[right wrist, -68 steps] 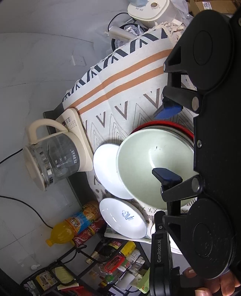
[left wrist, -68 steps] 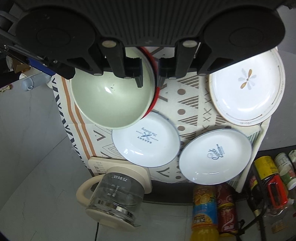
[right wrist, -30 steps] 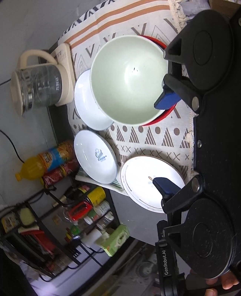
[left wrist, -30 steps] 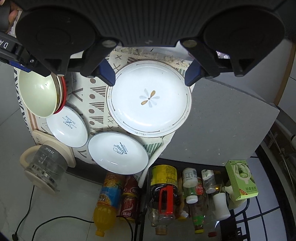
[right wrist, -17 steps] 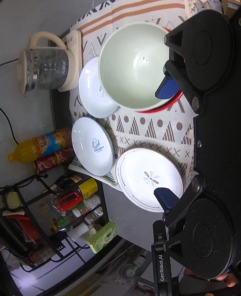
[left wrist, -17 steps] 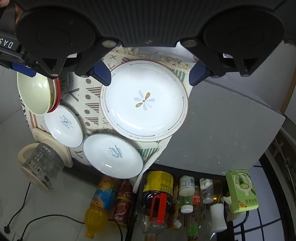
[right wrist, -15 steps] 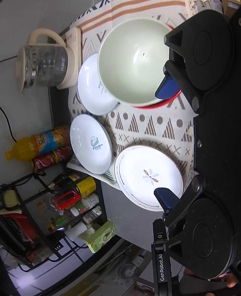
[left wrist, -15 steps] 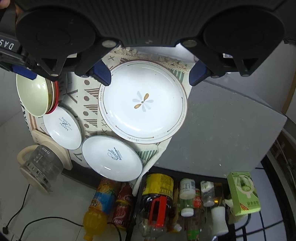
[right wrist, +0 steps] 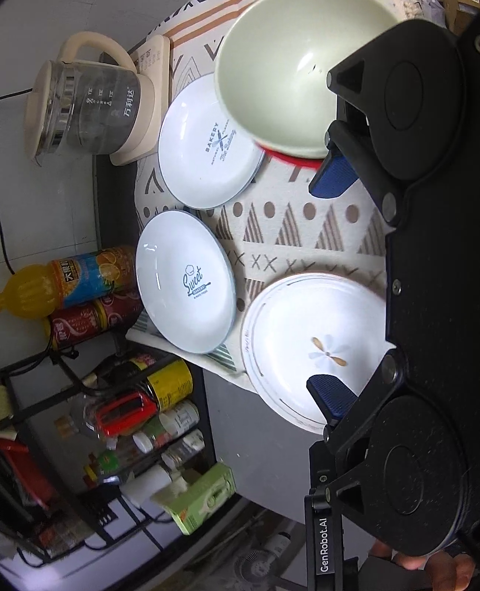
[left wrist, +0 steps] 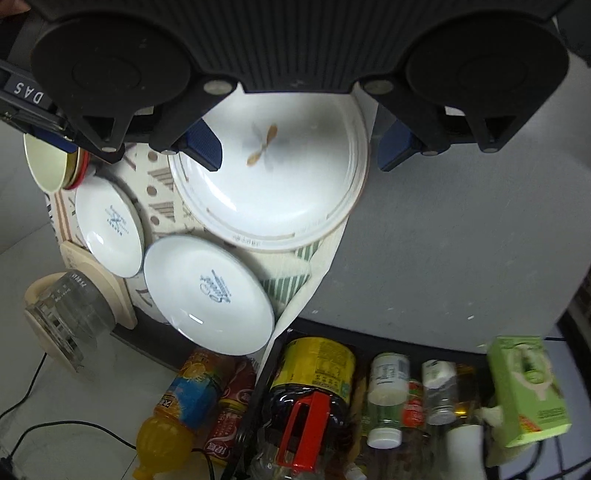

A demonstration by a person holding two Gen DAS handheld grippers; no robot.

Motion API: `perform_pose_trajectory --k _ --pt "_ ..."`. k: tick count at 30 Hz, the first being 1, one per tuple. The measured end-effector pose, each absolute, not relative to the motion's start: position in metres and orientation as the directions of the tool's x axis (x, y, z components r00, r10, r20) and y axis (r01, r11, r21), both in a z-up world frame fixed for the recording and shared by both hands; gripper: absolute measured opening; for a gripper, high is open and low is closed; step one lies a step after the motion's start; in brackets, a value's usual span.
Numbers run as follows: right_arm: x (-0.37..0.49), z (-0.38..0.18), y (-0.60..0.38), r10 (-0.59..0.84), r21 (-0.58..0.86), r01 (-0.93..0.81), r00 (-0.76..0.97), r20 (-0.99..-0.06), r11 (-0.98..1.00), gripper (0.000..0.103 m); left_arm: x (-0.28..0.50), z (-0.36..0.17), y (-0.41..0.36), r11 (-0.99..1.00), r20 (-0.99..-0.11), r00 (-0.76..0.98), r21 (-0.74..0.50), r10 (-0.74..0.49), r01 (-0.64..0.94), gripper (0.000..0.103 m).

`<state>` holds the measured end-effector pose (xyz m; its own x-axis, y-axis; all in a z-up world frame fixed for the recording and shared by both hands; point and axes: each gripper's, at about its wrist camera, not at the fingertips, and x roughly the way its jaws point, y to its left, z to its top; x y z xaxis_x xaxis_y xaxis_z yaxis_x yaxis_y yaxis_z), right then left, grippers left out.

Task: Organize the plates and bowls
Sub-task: 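Grasp the rim of the 'Sweet' plate with the left tool while the right tool grips it too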

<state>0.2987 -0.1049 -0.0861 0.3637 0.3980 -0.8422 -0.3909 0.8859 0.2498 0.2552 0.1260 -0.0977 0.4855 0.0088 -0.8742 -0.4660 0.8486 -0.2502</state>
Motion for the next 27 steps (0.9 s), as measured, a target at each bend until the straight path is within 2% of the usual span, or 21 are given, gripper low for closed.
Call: perform_pose_trajectory --k 8,12,19,22,27 --pt "0.325 -0.110 -0.086 0.291 0.205 -0.237 0.425 -0.857 0.950 0.102 0.315 -0.119 0.158 0.883 -0.869 0.491 -0.277 -0.062 -0.380 0.087" --pt "0.336 -0.119 -0.084 0.275 0.220 -0.175 0.422 -0.864 0.960 0.100 0.341 -0.127 0.164 0.901 -0.861 0.499 -0.286 -0.092 -0.327 0.079" --pt "0.355 -0.132 -0.075 0.229 0.204 -0.102 0.454 -0.861 0.974 0.092 0.376 -0.140 0.166 0.910 -0.858 0.496 -0.305 -0.135 -0.281 0.061" --pt "0.367 -0.134 -0.071 0.266 0.250 -0.096 0.440 -0.858 0.964 0.078 0.387 -0.147 0.164 0.913 -0.859 0.491 -0.309 -0.146 -0.268 0.057" --pt "0.381 -0.146 -0.060 0.258 0.243 -0.090 0.423 -0.869 0.966 0.076 0.402 -0.161 0.161 0.916 -0.866 0.476 -0.307 -0.156 -0.258 0.051"
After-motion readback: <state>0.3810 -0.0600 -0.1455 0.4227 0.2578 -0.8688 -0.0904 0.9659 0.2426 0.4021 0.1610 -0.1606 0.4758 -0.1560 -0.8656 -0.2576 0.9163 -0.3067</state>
